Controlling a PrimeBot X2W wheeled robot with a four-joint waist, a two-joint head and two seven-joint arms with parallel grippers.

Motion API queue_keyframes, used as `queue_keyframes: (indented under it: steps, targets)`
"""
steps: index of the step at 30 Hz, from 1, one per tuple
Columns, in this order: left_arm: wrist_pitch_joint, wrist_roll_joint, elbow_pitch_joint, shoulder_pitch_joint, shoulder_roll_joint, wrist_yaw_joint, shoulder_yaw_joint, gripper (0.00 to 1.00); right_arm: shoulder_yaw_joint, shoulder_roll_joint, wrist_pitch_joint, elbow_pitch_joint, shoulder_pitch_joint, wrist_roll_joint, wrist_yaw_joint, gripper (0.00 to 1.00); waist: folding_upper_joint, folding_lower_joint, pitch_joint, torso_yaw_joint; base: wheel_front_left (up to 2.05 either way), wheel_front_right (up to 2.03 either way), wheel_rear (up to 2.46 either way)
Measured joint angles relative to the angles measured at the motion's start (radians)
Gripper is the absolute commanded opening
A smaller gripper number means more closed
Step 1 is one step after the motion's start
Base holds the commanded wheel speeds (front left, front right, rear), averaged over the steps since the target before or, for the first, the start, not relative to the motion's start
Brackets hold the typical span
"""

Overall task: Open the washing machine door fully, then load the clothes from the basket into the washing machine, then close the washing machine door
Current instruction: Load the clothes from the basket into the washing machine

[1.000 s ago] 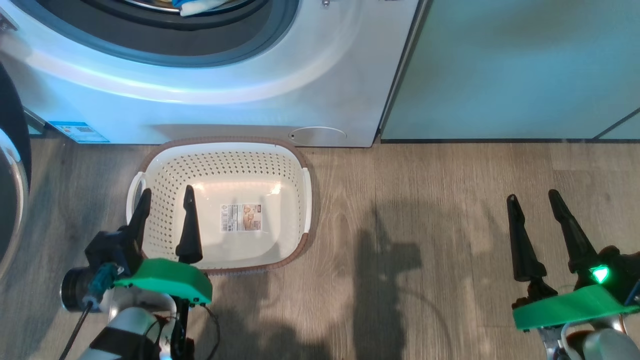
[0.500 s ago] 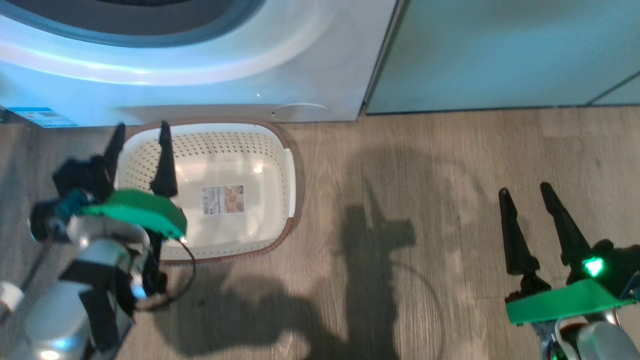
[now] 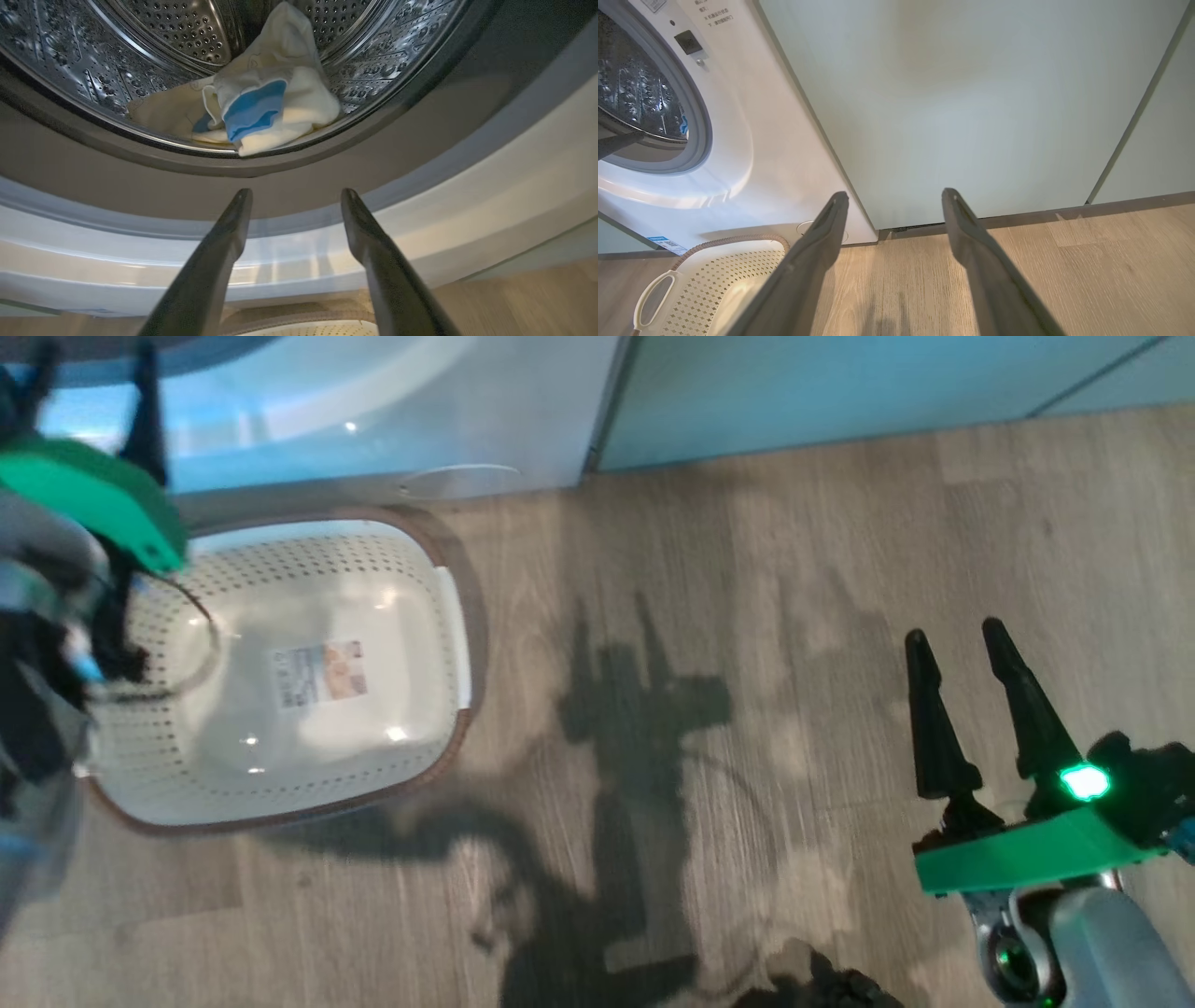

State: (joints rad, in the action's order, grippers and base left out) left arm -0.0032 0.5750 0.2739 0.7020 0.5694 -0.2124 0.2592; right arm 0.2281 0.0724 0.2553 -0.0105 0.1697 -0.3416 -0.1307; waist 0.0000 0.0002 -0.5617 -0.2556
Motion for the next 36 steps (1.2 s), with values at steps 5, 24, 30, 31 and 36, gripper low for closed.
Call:
queue_keyframes:
  steps: [5, 24, 30, 31, 36]
  targets:
    - [0.091, -0.003, 0.073, 0.14, 0.078, 0.044, 0.001, 1.0, 0.015, -0.016, 0.0, -0.002, 0.023, -0.016, 0.0, 1.0, 0.0, 0.0, -0.044, -0.047, 0.0, 0.0, 0.0]
    - [0.358, -0.091, 0.19, 0.497, 0.252, 0.114, 0.047, 1.0, 0.07, -0.024, 0.0, 0.005, 0.087, -0.117, 0.0, 1.0, 0.0, -0.0001, -0.184, -0.17, 0.0, 0.0, 0.0]
    - [0.458, -0.086, 0.237, 0.555, 0.264, 0.14, 0.067, 1.0, 0.076, -0.024, 0.0, 0.004, 0.087, -0.129, 0.0, 1.0, 0.0, -0.0001, -0.208, -0.197, 0.0, 0.0, 0.0]
    - [0.475, -0.086, 0.244, 0.564, 0.264, 0.14, 0.067, 1.0, 0.077, -0.024, 0.0, 0.004, 0.087, -0.132, 0.0, 1.0, 0.0, -0.0001, -0.21, -0.2, 0.0, 0.0, 0.0]
    - [0.55, -0.073, 0.268, 0.623, 0.272, 0.156, 0.072, 0.38, 0.085, -0.024, 0.0, 0.004, 0.087, -0.137, 0.0, 1.0, 0.0, -0.0002, -0.22, -0.21, 0.0, 0.0, 0.0]
